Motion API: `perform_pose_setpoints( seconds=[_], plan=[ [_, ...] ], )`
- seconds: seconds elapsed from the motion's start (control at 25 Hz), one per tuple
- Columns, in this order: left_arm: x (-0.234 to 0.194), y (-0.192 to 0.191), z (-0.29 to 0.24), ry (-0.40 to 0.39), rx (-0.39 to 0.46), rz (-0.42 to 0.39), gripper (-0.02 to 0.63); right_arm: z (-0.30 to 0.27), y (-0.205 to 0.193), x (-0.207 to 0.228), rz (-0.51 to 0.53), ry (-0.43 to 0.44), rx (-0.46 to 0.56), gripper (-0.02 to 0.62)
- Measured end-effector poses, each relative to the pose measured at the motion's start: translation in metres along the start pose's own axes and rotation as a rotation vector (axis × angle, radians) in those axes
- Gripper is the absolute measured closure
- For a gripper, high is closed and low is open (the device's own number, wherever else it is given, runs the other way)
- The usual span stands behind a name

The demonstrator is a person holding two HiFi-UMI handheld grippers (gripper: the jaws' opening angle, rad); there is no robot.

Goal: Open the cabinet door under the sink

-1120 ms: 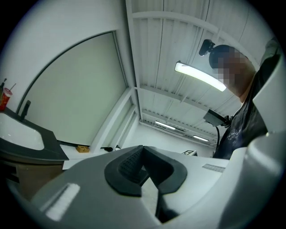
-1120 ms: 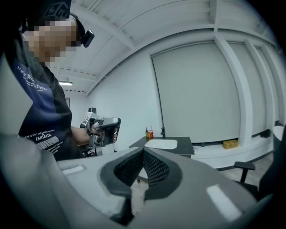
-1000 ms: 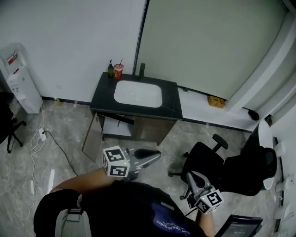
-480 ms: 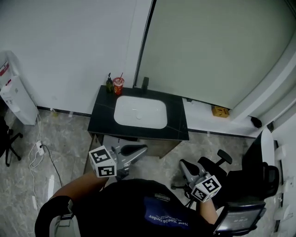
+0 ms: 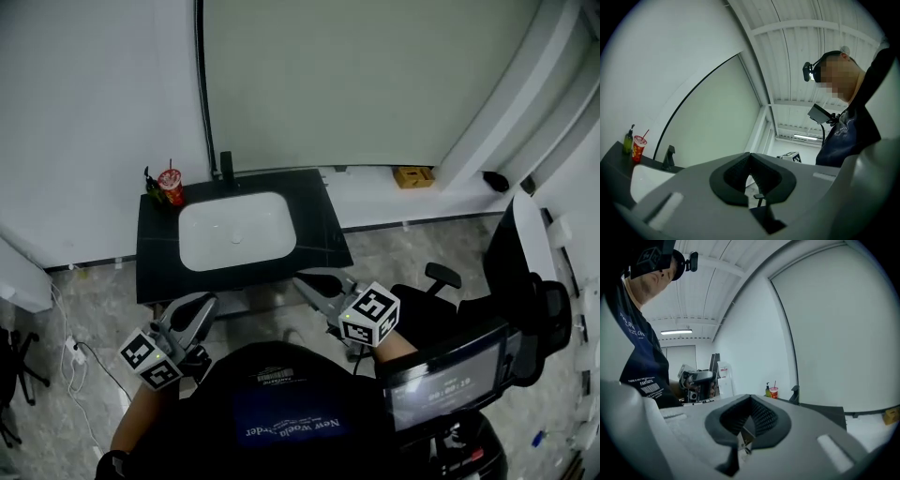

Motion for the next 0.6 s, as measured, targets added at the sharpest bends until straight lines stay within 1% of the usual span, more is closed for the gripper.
perform_pose_setpoints(
  seconds=[0.2, 0.36, 0.48, 0.6],
  plan=[
    [-0.033, 0.006, -0.035, 0.142, 0.028, -0.013, 0.606, -0.037, 0.017, 0.073, -0.017, 0.118, 0.012, 0.595],
    [-0.037, 0.001, -0.057, 0.227, 0.069, -0.019, 0.606, -0.042, 0.025, 0.108, -0.011, 0.201, 0.050, 0.595],
    [-0.045, 0.002, -0.080, 0.259, 0.078, -0.036, 0.606, -0.054, 0.032, 0.138, -0.006, 0.235, 0.059, 0.597],
    [-0.053, 0.008, -0.089, 0.252, 0.070, -0.061, 0.606, -0.067, 0.033, 0.152, -0.021, 0.245, 0.056, 0.597]
  ],
)
Point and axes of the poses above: the fingertips, and each gripper's own axes: z backward along the fingers, x to its right, y out of its top, the point moved 6 cm from there along z, backward along the fingers, and after that the axes turned 1 degree about y, right-handed, at the moved point
